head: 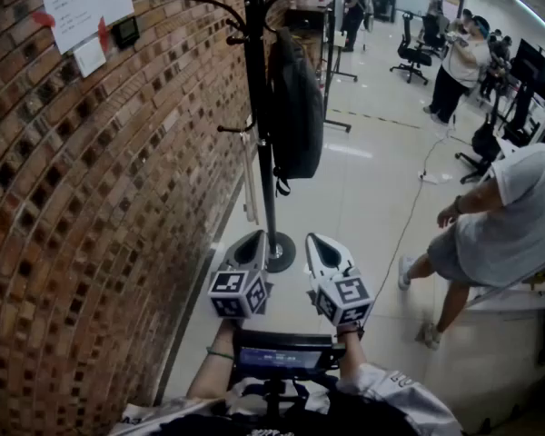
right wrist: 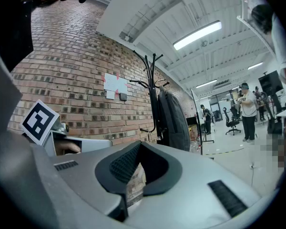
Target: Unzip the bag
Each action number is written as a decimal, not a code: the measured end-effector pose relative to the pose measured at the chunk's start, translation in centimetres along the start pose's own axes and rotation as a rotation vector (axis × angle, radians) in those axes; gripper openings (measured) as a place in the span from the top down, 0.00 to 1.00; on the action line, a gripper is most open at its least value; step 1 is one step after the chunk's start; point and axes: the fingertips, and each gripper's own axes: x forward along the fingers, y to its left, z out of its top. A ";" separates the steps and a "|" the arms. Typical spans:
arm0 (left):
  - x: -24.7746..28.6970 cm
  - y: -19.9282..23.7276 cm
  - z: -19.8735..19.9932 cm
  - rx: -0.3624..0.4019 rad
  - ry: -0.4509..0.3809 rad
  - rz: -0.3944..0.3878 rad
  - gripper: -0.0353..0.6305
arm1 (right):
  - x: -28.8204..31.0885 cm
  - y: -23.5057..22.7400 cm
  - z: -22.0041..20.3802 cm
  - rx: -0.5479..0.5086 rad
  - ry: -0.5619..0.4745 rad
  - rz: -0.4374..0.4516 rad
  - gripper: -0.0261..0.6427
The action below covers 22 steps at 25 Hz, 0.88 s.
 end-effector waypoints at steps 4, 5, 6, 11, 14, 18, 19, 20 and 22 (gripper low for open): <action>0.7 -0.5 0.0 -0.008 0.000 0.019 0.94 | 0.1 -1.0 0.0 -0.016 0.003 0.015 0.97; 0.8 -0.5 0.0 -0.014 0.003 0.031 0.94 | 0.1 -1.3 0.0 -0.023 0.006 0.019 0.97; 1.0 -0.6 0.0 -0.019 0.005 0.042 0.94 | 0.2 -1.6 0.0 -0.028 0.008 0.024 0.97; 1.6 -0.7 0.6 -0.017 -0.015 0.072 0.94 | 0.9 -2.7 0.5 -0.060 0.009 0.063 0.97; 1.8 -0.7 1.1 -0.017 -0.025 0.077 0.94 | 1.7 -2.7 1.6 -0.102 -0.006 0.091 0.97; 2.6 -0.4 1.3 -0.015 -0.025 0.083 0.94 | 3.1 -3.1 2.8 -0.100 -0.006 0.109 0.97; 2.9 -0.2 1.4 -0.015 -0.026 0.086 0.94 | 3.5 -3.3 3.1 -0.104 -0.009 0.108 0.97; 3.2 0.0 1.6 -0.015 -0.027 0.088 0.94 | 4.0 -3.7 3.4 -0.112 -0.013 0.104 0.97; 4.0 0.6 1.9 -0.015 -0.027 0.087 0.94 | 5.0 -4.2 3.9 -0.121 -0.025 0.100 0.97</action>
